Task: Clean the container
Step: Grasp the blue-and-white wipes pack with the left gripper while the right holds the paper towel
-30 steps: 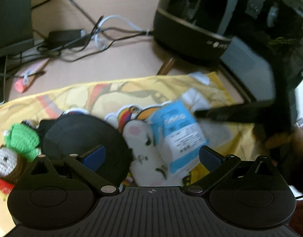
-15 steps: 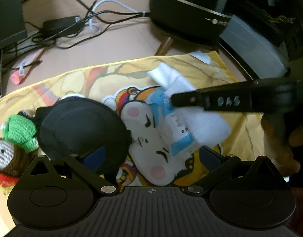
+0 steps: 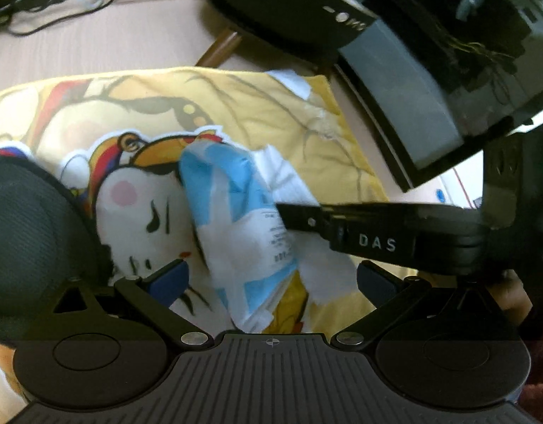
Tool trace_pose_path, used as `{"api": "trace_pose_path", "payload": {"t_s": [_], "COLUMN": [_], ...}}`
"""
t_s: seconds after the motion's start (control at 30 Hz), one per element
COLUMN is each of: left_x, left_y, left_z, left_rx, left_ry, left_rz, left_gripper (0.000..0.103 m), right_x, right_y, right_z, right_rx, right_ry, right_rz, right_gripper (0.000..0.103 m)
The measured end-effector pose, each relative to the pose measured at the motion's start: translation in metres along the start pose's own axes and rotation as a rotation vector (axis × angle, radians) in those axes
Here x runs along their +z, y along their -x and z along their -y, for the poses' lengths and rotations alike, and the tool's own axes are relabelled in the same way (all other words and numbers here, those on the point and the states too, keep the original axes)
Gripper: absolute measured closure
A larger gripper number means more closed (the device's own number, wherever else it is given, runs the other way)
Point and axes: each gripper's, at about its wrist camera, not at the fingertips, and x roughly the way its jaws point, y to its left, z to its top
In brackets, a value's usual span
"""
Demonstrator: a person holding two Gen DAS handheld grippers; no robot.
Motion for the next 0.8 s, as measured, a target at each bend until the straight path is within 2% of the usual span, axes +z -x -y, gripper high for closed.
{"api": "trace_pose_path", "payload": {"t_s": [0.17,0.27,0.37,0.5,0.67,0.8], "left_x": [-0.009,-0.012,-0.012,-0.012,-0.008,-0.005], "left_y": [-0.005,-0.007,-0.009,-0.006,-0.008,-0.01], "left_z": [0.0,0.005,0.008,0.007,0.007,0.007], "left_rx": [0.182,0.222,0.237,0.214,0.219,0.227], "left_ry": [0.037,0.044,0.066,0.133,0.14,0.15], "left_rz": [0.01,0.034,0.063,0.072,0.065,0.054], "left_gripper": [0.0,0.0,0.0,0.0,0.0,0.0], "right_x": [0.008,0.019,0.028,0.035,0.037,0.035], "right_y": [0.016,0.03,0.036,0.035,0.028,0.032], "right_z": [-0.007,-0.021,-0.037,-0.052,-0.054,-0.046], "right_rx": [-0.056,-0.023,0.036,0.054,0.061,0.088], "right_ry": [0.091,0.153,0.215,0.261,0.255,0.22], "right_rz": [0.037,0.045,0.045,0.049,0.045,0.06], "right_gripper": [0.09,0.09,0.089,0.087,0.085,0.09]}}
